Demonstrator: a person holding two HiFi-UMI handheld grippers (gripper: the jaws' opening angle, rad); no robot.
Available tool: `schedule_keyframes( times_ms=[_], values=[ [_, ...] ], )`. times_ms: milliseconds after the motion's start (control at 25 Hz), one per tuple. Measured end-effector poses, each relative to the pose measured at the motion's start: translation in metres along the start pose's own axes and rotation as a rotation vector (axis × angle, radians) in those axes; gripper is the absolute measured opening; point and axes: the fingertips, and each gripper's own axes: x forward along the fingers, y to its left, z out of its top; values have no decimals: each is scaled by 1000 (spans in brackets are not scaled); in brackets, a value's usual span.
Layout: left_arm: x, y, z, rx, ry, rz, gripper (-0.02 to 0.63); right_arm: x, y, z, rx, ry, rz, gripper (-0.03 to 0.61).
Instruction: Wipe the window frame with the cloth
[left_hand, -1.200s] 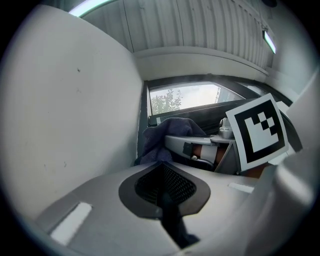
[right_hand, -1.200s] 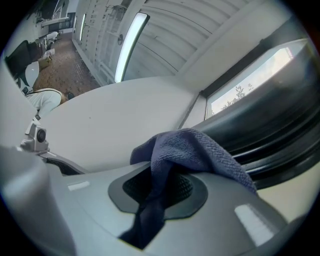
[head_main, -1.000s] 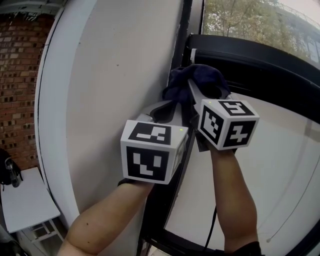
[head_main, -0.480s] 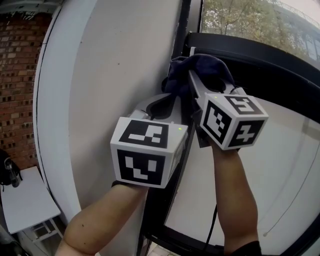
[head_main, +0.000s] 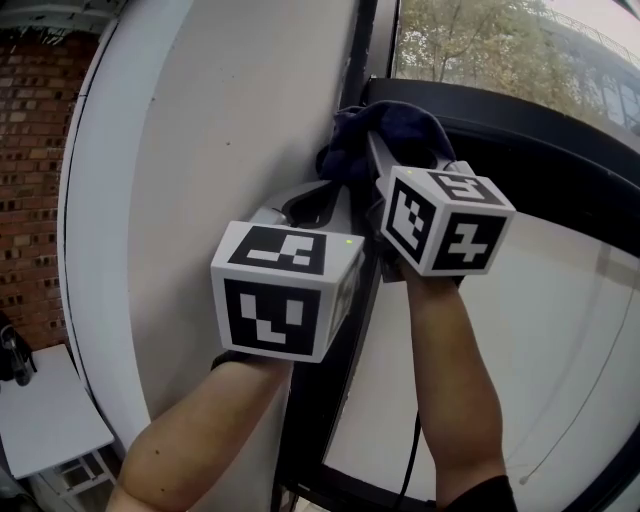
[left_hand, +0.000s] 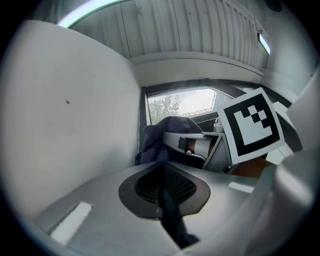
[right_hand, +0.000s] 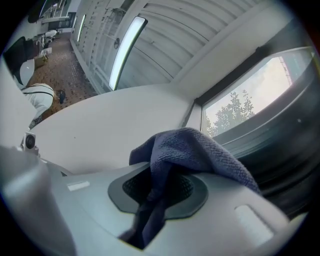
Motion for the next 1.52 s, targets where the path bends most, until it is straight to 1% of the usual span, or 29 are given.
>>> schedule_keyframes(
  times_ms=[120,280,400,560,680,760,920,1000,1040,1240,1320,1520],
  values=[
    [2,2,1,-27,-10,10,-6,4,-4,1,-1,0,-25,64],
    [1,1,0,-26,-17,18,-6,4,-5,2,6,2,-23,64],
    [-1,-5,2,-41,-27,4,-6,-2,-12,3,-5,3,-46,64],
    [-3,-10,14,-4,-43,1,-6,-13,-21,6,-26,5,-78,64],
    [-5,-14,16,-18,-42,-13,-6,-26,-32,10,-31,3,-108,64],
    [-6,-17,15,-5,-31,-17,-6,-34,-39,14,-35,10,-125,64],
    [-9,-27,16,9,-18,-47,-6,-50,-51,19,-83,37,-157,64],
    [-11,-37,20,32,-17,-70,-6,-60,-59,21,-90,40,-167,64],
    [-12,-41,23,31,-17,-83,-6,-64,-62,23,-89,40,-170,64],
    [-11,-54,26,-62,8,-153,-6,-74,-71,29,-84,45,-185,64],
    [-7,-57,24,-70,16,-160,-6,-78,-74,30,-75,47,-181,64],
    [0,-74,30,-70,5,-171,-6,-91,-87,39,-77,43,-191,64]
  ],
)
